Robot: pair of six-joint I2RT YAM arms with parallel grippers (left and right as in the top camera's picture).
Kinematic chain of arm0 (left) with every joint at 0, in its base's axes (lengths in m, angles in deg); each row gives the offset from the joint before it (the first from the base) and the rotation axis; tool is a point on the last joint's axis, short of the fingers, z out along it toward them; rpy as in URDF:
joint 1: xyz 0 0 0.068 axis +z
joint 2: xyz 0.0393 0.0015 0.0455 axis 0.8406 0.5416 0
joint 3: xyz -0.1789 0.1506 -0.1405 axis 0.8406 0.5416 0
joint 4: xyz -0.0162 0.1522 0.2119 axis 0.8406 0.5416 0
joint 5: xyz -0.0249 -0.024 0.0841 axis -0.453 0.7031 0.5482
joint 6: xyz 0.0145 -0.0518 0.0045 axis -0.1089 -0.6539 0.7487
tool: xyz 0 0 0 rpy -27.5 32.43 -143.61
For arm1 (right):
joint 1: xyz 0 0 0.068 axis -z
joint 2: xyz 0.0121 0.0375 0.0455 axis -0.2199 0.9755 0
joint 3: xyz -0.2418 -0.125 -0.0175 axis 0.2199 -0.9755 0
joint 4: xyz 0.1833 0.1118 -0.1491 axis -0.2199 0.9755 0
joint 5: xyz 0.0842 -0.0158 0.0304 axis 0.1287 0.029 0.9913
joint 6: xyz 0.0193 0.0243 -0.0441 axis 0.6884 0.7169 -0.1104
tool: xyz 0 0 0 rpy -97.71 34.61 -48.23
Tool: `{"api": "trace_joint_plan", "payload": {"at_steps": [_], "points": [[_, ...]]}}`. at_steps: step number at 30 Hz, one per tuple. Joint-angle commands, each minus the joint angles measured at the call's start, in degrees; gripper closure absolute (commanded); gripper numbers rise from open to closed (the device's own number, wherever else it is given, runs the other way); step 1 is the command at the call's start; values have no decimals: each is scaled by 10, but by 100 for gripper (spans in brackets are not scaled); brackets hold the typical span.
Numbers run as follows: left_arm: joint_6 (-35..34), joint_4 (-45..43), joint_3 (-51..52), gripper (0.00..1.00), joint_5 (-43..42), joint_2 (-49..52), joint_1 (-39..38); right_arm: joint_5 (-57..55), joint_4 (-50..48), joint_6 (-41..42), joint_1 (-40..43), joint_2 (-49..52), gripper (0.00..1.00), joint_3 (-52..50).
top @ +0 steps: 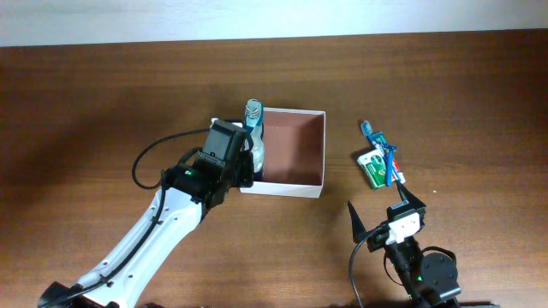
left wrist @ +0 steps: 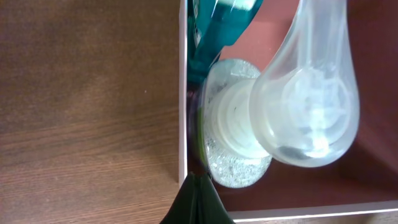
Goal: Pack container
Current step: 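Push the soap bottle further into the box with the left gripper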
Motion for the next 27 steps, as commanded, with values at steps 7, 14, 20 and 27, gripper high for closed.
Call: {"api": "trace_joint_plan", "payload": {"at_steps": [7,14,20,27], "points": [[-63,34,2,100,103,-8,1,2,3,-2,4,-2,1,-3],[-111,31,2,100,102,12,1,2,3,-2,4,-2,1,-3],[-132,17,2,100,101,37,1,2,3,-2,4,-2,1,-3],[-147,5,2,100,75,37,1,2,3,-2,4,-2,1,-3]]}}
